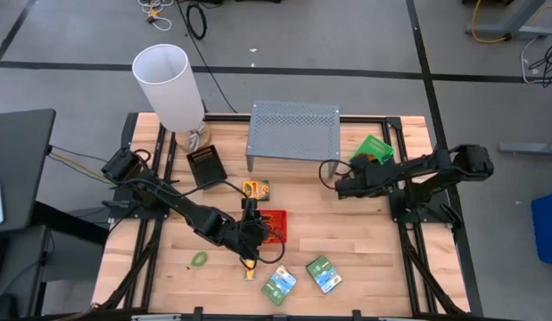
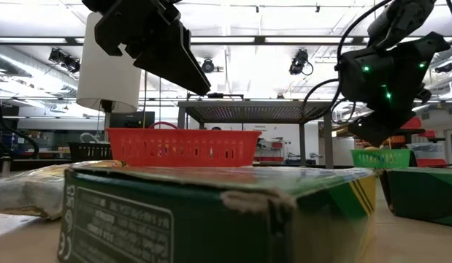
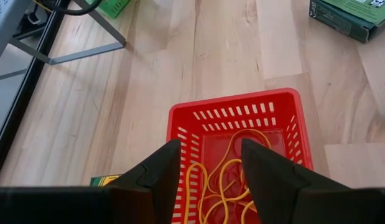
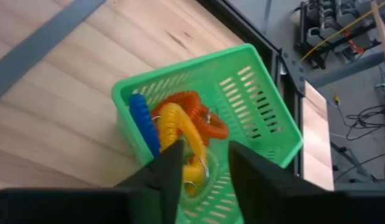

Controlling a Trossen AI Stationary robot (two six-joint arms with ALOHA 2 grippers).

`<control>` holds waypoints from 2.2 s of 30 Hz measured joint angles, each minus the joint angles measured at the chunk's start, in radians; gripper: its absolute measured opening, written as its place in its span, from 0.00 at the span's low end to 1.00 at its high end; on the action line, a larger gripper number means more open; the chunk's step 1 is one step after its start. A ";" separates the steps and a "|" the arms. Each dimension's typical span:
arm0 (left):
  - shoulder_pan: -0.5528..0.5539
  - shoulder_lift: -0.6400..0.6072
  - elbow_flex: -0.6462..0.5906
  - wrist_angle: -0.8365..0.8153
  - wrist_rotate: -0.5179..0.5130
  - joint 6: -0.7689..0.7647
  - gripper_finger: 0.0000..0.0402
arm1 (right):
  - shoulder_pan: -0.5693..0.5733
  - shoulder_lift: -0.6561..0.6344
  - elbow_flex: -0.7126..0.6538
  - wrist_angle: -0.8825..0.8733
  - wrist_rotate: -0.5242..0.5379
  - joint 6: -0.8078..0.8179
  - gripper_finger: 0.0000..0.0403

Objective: Pick & Place Office Desk Supplies
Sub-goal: Put the green spring keychain into the green bin

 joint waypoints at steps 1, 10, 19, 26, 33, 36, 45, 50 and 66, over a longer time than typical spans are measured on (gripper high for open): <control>0.000 0.000 0.000 0.000 0.000 0.000 0.43 | -0.003 0.000 0.000 0.009 0.000 -0.011 0.38; -0.002 0.000 0.000 0.000 -0.001 0.009 0.43 | 0.024 0.000 0.000 0.084 0.026 -0.041 0.53; -0.062 -0.002 0.000 0.002 -0.004 0.016 0.43 | 0.212 -0.003 0.000 0.376 -0.008 -0.242 0.49; -0.167 -0.058 0.000 -0.006 0.049 -0.019 0.43 | 0.386 -0.003 0.000 0.723 -0.148 -0.500 0.48; -0.286 -0.100 0.001 -0.232 0.261 -0.317 0.43 | 0.517 -0.003 0.000 1.000 -0.436 -0.640 0.48; -0.333 -0.100 0.001 -0.395 0.279 -0.526 0.43 | 0.555 -0.003 0.000 1.023 -0.444 -0.640 0.48; -0.427 -0.064 0.000 -0.561 0.361 -0.888 0.43 | 0.574 -0.003 0.000 1.026 -0.418 -0.640 0.48; -0.445 0.016 0.000 -0.566 0.467 -0.965 0.43 | 0.574 -0.003 0.000 1.031 -0.418 -0.640 0.48; -0.443 0.138 0.000 -0.621 0.526 -1.016 0.41 | 0.574 -0.003 0.000 1.032 -0.418 -0.655 0.48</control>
